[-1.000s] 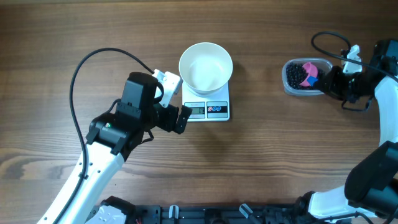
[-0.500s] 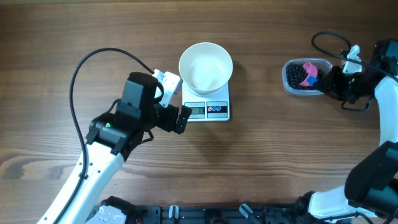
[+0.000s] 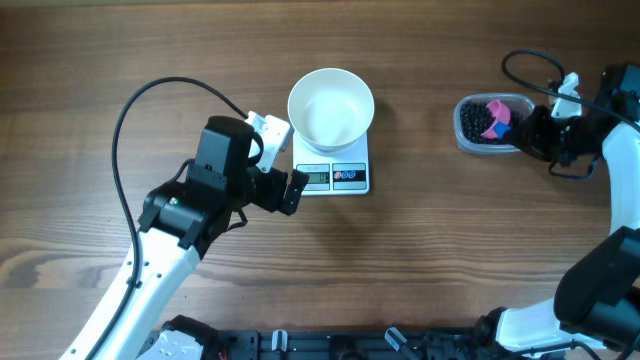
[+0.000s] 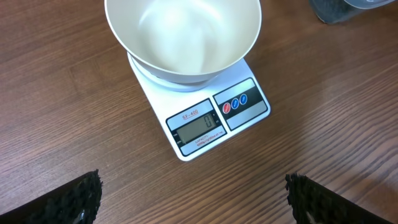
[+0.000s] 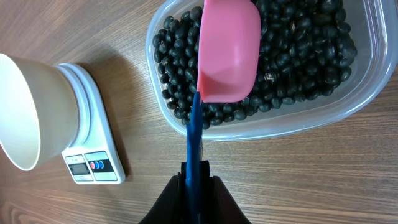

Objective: Scoop item into bowl and weigh 150g on scale
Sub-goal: 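Drag the scoop through the beans with the right gripper to fill it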

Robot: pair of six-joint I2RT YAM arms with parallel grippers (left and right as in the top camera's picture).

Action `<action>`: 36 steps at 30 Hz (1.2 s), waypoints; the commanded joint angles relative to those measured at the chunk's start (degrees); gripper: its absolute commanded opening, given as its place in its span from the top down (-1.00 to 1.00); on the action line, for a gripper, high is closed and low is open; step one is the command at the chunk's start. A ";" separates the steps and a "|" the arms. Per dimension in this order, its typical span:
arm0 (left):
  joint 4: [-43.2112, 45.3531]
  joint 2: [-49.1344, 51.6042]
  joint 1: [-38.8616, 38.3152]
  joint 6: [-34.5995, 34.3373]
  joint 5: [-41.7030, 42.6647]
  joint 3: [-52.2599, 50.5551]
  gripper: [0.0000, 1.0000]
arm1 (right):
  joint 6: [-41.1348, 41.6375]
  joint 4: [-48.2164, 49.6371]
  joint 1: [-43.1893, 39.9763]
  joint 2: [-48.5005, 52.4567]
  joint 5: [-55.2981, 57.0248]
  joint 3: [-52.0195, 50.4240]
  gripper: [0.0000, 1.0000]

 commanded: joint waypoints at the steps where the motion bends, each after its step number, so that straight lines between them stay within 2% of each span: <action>1: 0.20 0.15 -0.31 0.07 0.92 -0.37 -1.00 | 1.44 -0.61 0.20 0.96 -3.30 -0.66 0.91; 12: 0.20 0.15 -0.31 0.07 0.90 -0.37 -1.00 | 2.16 -0.85 0.02 0.96 -3.30 -0.66 0.91; 19: 0.20 0.15 -0.31 0.09 0.90 -0.37 -1.00 | 5.99 0.44 -0.02 0.96 -3.32 -0.66 0.92; 36: 0.20 0.15 -0.31 0.09 0.90 -0.37 -1.00 | 7.02 0.94 -1.42 0.96 -5.01 -0.66 0.91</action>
